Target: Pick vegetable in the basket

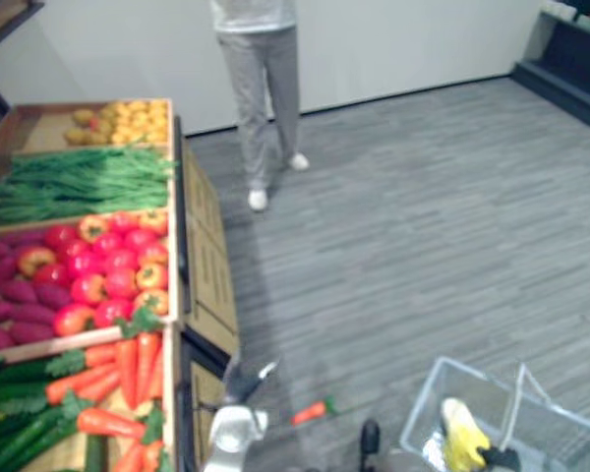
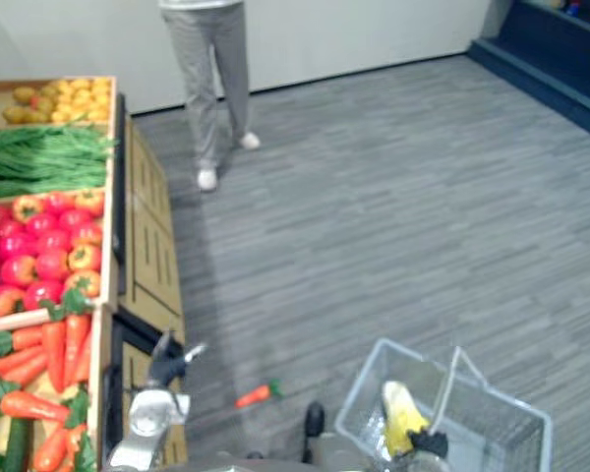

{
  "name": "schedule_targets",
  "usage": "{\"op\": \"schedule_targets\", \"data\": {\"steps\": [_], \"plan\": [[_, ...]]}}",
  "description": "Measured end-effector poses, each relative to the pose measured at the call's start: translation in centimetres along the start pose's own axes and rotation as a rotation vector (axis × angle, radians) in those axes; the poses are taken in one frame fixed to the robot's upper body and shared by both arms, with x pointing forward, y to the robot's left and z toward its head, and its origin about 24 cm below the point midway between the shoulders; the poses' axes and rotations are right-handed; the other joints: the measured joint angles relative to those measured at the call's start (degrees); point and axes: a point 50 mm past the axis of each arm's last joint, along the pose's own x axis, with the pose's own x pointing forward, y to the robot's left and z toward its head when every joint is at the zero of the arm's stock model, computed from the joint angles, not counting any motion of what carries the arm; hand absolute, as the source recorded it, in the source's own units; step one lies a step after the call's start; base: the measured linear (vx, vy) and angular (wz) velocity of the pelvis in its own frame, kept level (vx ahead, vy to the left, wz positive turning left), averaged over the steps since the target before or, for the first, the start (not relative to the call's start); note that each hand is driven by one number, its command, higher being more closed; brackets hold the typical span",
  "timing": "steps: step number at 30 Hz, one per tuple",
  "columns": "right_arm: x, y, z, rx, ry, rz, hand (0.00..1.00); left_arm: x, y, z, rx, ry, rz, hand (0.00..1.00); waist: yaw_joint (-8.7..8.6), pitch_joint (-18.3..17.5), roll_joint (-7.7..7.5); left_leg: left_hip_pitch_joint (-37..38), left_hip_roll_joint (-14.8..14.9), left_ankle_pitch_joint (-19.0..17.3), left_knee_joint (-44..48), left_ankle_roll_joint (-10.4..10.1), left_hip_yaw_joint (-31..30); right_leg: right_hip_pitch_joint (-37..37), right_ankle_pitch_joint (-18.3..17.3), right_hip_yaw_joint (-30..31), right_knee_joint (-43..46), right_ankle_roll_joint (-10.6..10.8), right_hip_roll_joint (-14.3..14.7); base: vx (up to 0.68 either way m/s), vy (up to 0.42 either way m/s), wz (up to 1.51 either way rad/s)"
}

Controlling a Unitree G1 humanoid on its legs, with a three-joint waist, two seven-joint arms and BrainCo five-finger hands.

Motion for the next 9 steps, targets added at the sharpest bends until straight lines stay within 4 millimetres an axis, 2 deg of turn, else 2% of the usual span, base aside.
{"op": "schedule_targets", "data": {"steps": [3,4,5,6,9], "plan": [[0.3,-0.3,-0.7,0.007,0.047,-0.008,1.00,-0.5,0.1,-3.8,-0.005,0.184,-0.017,0.00,0.37,-0.99,0.06,1.00,0.11,-0.04,-0.71,-0.19,0.62,0.61,0.21,0.58,-0.78,0.04,0.34,0.03,0.048,-0.12],[0.3,-0.2,-1.0,0.006,0.059,-0.005,1.00,-0.7,0.1,-4.5,-0.008,0.218,-0.024,0.00,0.48,-1.04,0.10,1.42,0.20,-0.12,-0.79,-0.31,0.72,0.96,0.15,0.71,-0.81,-0.02,0.45,0.04,0.056,-0.12],[0.4,-0.3,-1.3,0.007,0.079,0.002,1.00,-1.0,0.2,-5.6,-0.018,0.275,-0.032,0.00,1.13,-1.29,0.18,2.33,0.35,-0.24,-1.18,-0.47,1.18,1.54,0.02,1.19,-0.83,-0.18,0.73,0.05,0.064,-0.17],[0.4,-0.2,-1.5,0.014,0.095,0.010,1.00,-1.3,0.3,-6.4,-0.024,0.314,-0.040,0.00,1.39,-1.44,0.20,2.96,0.39,-0.24,-1.62,-0.48,1.59,1.85,-0.02,1.58,-0.83,-0.22,0.89,0.04,0.052,-0.16],[0.5,0.3,-1.3,0.023,0.103,0.030,1.00,-1.4,0.4,-7.0,-0.030,0.345,-0.061,0.00,1.36,-1.47,0.22,3.00,0.38,-0.26,-1.64,-0.50,1.68,1.85,-0.05,1.69,-0.83,-0.25,0.89,0.01,0.050,-0.04]]}}
